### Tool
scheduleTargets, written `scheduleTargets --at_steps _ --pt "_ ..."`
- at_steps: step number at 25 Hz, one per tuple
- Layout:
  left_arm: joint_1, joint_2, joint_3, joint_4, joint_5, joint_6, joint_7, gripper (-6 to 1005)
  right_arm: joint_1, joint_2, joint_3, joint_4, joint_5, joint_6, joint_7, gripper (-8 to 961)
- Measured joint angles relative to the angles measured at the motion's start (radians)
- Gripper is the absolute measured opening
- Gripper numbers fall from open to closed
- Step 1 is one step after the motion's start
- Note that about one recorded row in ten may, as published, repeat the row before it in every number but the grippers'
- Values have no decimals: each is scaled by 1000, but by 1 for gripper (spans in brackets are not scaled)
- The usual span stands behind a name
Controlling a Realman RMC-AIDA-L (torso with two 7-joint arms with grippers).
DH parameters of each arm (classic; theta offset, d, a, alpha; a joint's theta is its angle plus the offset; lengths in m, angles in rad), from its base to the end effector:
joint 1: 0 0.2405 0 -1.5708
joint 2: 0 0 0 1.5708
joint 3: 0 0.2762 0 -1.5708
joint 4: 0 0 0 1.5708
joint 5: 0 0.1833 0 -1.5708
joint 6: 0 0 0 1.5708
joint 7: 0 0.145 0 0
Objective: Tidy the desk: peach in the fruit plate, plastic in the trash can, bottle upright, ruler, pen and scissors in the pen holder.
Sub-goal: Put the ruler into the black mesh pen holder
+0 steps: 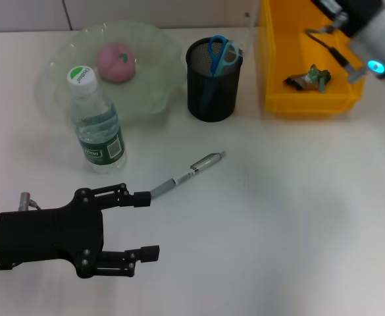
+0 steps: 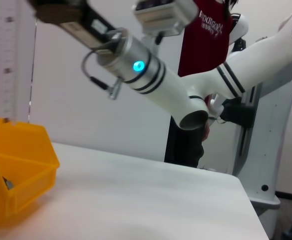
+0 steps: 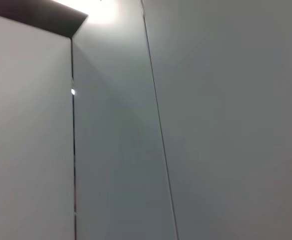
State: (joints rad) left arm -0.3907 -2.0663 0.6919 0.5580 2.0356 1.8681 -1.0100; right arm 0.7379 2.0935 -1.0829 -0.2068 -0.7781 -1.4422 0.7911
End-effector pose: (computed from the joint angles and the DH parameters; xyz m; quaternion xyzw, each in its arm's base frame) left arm -0.2796 0.2334 -0.0180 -0.9490 -0.0990 -0.2973 0.0345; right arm 0.1658 0.3839 -0.0052 -0.7764 0.1141 0.5361 0.3112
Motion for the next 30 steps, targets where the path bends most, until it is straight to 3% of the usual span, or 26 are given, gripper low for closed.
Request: scheduleTargets --at_steps 5,13,21,30 --pt "1 0 0 -3 -7 2 0 826 112 0 -5 83 37 129 -28 4" --pt "9 0 0 -15 -19 8 6 825 200 0 -35 105 37 327 -18 4" --pt "-1 0 0 -15 -20 8 0 825 235 0 -90 110 35 418 -9 4" --pt "-3 0 0 -15 -41 12 -1 825 218 0 -84 102 38 400 -27 5"
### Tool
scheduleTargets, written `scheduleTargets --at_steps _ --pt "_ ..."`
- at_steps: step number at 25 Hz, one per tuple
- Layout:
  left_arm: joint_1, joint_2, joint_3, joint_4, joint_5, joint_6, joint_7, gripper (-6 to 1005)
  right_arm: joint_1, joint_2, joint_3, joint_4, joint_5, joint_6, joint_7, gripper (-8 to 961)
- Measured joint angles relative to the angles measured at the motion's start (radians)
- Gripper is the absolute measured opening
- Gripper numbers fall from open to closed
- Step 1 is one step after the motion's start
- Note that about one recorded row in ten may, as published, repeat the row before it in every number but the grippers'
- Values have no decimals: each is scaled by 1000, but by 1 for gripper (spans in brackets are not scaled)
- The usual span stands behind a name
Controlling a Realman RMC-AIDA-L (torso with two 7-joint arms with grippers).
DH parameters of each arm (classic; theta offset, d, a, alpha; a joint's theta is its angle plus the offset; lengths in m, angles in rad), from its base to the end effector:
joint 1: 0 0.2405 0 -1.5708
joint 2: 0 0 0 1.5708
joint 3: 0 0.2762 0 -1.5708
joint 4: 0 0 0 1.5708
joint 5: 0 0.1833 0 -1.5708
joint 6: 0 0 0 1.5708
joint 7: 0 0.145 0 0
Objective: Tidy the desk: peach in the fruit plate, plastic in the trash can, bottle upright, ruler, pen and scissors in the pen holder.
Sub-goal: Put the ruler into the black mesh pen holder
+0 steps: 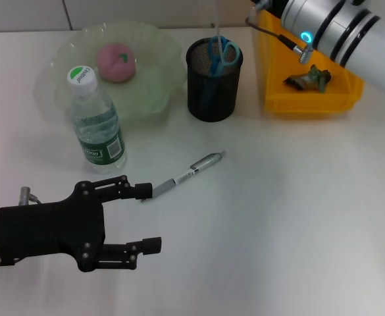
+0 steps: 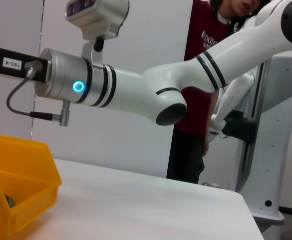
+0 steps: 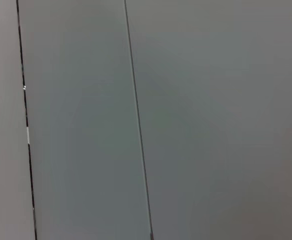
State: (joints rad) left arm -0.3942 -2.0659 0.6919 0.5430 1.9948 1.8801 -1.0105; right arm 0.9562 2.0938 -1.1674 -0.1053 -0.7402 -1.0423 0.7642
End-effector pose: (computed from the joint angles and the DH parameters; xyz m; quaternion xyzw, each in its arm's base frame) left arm -0.2747 0.2353 -0.0162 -0.9419 -0.0981 -0.3187 0.0395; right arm 0.1352 0.4386 -0.0468 -0.8343 0.1663 0.4042 0.3361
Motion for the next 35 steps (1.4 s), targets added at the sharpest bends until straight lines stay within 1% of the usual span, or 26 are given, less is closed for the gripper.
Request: scheduleTargets --at_steps 10,15,21,27,35 --pt "0 1 0 0 -15 1 0 825 -46 0 8 57 78 -127 -100 4" --pt "-10 1 0 0 -20 1 0 825 -55 0 9 66 78 -151 -84 4" --pt "-13 0 0 0 -24 0 2 825 -65 0 14 52 79 -203 -20 4" --pt "-17 3 0 1 -33 -6 1 825 -74 0 25 35 83 -197 6 5" --pt "-26 5 0 7 -42 -7 0 825 -71 0 26 43 103 -192 -36 5"
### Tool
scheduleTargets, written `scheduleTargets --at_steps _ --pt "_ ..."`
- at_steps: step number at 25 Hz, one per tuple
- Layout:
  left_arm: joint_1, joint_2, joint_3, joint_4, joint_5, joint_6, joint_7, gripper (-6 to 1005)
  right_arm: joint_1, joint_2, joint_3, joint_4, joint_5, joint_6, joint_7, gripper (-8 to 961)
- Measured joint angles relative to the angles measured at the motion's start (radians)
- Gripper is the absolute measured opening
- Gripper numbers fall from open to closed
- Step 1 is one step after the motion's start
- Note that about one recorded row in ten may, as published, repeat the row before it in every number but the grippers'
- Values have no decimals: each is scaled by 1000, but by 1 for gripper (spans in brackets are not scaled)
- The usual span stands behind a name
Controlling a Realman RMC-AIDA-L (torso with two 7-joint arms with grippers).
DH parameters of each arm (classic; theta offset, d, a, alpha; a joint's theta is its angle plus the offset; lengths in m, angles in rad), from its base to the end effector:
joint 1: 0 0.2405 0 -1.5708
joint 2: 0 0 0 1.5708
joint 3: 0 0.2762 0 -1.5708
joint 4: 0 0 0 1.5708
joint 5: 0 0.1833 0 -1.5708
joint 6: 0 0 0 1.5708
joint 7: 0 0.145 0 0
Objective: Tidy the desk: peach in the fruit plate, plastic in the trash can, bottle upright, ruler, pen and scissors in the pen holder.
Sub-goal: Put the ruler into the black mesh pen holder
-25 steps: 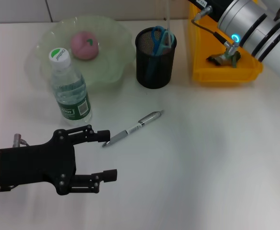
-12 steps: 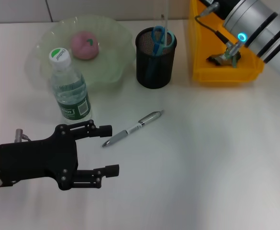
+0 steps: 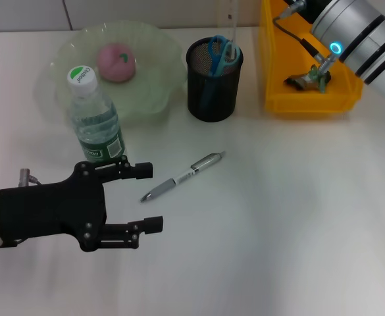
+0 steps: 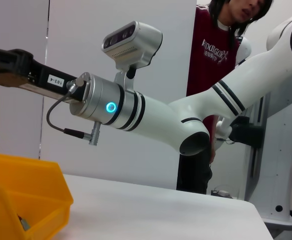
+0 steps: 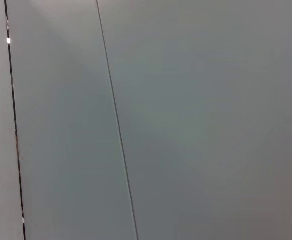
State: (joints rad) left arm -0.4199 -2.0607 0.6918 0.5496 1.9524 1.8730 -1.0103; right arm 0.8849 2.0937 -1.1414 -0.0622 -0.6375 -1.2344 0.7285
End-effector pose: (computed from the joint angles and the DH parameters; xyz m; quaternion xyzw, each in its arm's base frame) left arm -0.2671 0.2480 -0.0108 -0.9395 -0.0808 -0.3284 0.0544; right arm 0.1537 0.4196 -0.0286 -0.7882 0.1738 0.4776 0.3469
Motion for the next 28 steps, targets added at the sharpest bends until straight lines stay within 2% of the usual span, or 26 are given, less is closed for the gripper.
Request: scheduleTargets --at_steps 8,28 --pt "-11 1 0 1 0 -1 -1 825 3 0 1 -20 30 -11 4 4" --pt "-24 -1 -11 4 -3 -6 1 825 44 0 -39 -26 20 65 16 5"
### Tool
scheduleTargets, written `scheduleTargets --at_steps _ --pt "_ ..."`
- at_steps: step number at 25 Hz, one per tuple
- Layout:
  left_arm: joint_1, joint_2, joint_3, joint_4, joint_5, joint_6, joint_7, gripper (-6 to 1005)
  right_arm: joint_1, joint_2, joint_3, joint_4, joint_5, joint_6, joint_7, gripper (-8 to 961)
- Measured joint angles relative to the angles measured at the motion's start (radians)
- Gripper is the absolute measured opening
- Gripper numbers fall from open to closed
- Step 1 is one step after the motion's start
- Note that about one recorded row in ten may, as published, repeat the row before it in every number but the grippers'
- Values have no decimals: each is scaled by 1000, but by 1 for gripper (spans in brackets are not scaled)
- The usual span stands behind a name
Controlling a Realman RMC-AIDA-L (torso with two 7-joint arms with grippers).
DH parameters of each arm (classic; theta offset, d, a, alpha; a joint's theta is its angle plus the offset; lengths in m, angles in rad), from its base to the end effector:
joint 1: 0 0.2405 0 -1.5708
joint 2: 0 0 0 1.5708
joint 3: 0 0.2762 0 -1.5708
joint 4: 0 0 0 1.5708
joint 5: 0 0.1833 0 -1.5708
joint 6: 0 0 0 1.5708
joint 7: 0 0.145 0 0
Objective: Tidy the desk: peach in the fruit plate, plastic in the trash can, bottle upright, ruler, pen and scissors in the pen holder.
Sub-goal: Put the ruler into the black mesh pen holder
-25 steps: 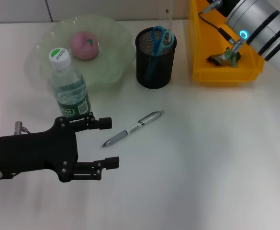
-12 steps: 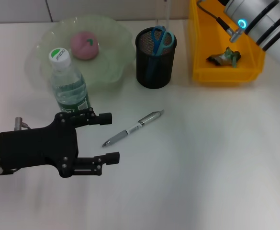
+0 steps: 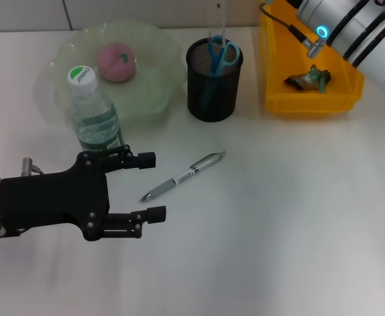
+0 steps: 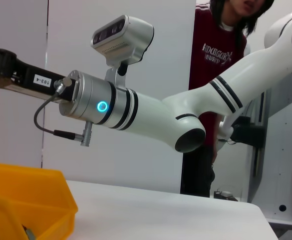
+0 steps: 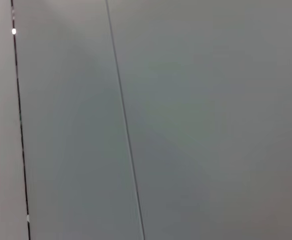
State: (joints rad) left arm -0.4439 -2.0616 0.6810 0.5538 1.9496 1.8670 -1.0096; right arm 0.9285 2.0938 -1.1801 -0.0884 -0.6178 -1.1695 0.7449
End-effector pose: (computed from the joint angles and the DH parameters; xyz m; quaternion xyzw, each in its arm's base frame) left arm -0.2613 0.2564 -0.0095 -0.9396 -0.0695 -0.3298 0.0591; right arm 0.1363 0.4313 -0.0312 -0.7984 0.1668 0.4673 0.3412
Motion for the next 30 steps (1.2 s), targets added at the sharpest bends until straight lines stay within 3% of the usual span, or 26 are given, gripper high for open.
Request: scheduleTargets --at_steps 6,12,14,17,19,20,23,25,30 --pt "-2 0 0 0 0 -4 0 825 -3 0 -1 1 5 1 11 18" --pt "-4 0 0 0 0 -7 1 825 -9 0 0 0 6 0 26 208" --pt "-5 0 0 0 0 -7 1 825 -12 0 -1 -4 5 -7 35 444" --pt "-6 0 0 0 0 -8 0 825 -38 -4 -38 -63 -19 -12 95 463" --pt "-3 2 0 0 0 -15 -1 825 -124 -15 -123 -233 -114 7 262 476" --pt "-3 2 0 0 0 -15 -1 825 -124 -15 -123 -233 -114 7 262 482" --pt "2 2 -2 -1 0 -19 -8 824 -262 -22 -134 -458 -273 20 432 502" --pt "2 3 -19 15 3 -34 -89 824 -438 -22 -88 -716 -477 -66 584 532" --pt "-5 3 -23 69 8 -50 -215 824 -539 -17 13 -799 -605 -240 645 650"
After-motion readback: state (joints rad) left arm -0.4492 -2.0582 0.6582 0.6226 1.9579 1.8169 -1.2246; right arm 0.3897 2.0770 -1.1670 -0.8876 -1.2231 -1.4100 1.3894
